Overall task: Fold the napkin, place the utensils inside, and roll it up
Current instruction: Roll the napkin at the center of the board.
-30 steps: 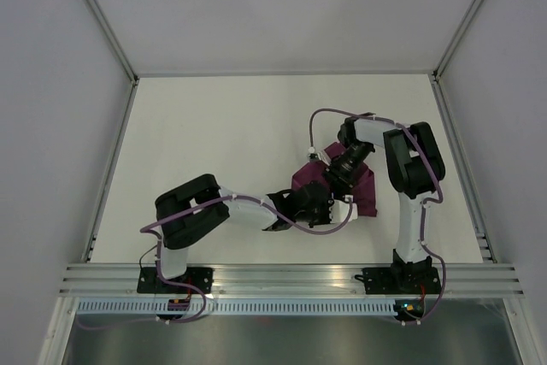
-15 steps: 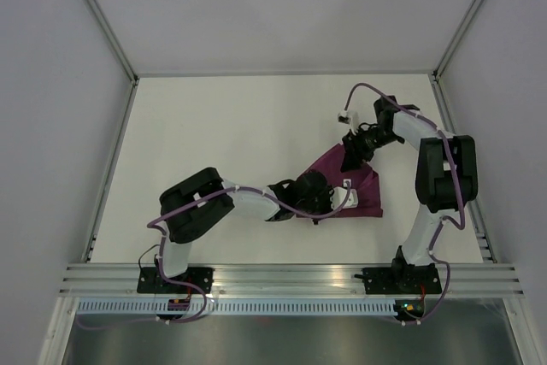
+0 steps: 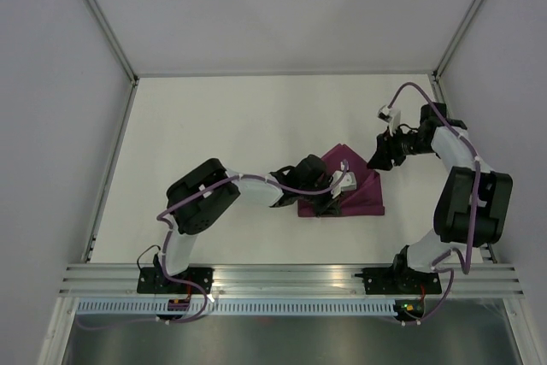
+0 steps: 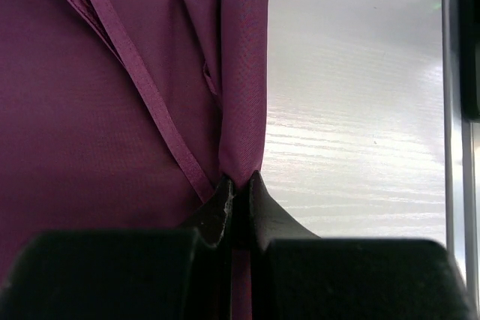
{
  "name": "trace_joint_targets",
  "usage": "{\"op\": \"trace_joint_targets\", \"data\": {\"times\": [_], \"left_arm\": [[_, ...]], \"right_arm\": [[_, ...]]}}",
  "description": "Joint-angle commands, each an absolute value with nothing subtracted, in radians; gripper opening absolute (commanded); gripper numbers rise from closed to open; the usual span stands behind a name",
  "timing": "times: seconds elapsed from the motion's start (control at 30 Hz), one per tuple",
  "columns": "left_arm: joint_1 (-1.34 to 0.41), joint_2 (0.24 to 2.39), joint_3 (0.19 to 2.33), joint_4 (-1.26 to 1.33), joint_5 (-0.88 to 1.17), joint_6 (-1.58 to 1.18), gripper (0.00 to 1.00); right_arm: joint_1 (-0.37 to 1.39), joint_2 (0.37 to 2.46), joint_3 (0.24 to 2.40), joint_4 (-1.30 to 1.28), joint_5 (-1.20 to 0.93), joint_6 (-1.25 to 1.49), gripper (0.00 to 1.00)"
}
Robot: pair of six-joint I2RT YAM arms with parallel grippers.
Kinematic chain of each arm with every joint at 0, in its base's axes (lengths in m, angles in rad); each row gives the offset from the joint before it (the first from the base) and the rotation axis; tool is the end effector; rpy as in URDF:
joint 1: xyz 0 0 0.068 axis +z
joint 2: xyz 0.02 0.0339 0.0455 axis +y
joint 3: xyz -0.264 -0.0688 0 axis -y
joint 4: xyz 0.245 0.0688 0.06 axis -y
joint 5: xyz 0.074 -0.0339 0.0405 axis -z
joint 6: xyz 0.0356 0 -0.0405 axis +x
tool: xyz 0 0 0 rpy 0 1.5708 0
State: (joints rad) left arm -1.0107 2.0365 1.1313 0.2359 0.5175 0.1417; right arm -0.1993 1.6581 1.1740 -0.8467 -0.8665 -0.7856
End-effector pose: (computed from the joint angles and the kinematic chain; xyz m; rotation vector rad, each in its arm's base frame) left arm 0.2079 -0.3646 0.1286 1.5179 1.7890 -1.0329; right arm 0.3101 -0.0350 0.2213 -0.8219 2.2594 0.8416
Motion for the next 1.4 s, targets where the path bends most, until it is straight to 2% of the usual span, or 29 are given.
{"op": "trace_joint_targets", "data": {"times": [0.0,0.1,0.33,0.63,1.37], "left_arm": [[-1.002,2.178,1.081,-0.101,0.523,0.086,0.02],[-0.988,2.213,1.114,-0.150,0.566,0.081,0.02],[-0.951,2.261,1.175,-0.227,0.586,0.066,0.02],[-0.916,2.302,1.232,-0.305,0.632,0.045,0.02],[-0.861,2.376,1.351,-0.440,0.638,-0.023,0.02]], "right_arm": [[-0.195,1.488,1.038,-0.799,-0.902,-0.874,0.57],[-0.195,1.317,0.930,-0.723,-0.871,-0.908,0.60],[-0.167,1.134,0.778,-0.718,-0.832,-1.032,0.63],[0.083,0.957,0.580,-0.574,-0.632,-1.011,0.64],[0.475,1.101,0.469,-0.347,-0.347,-0.927,0.64]]}}
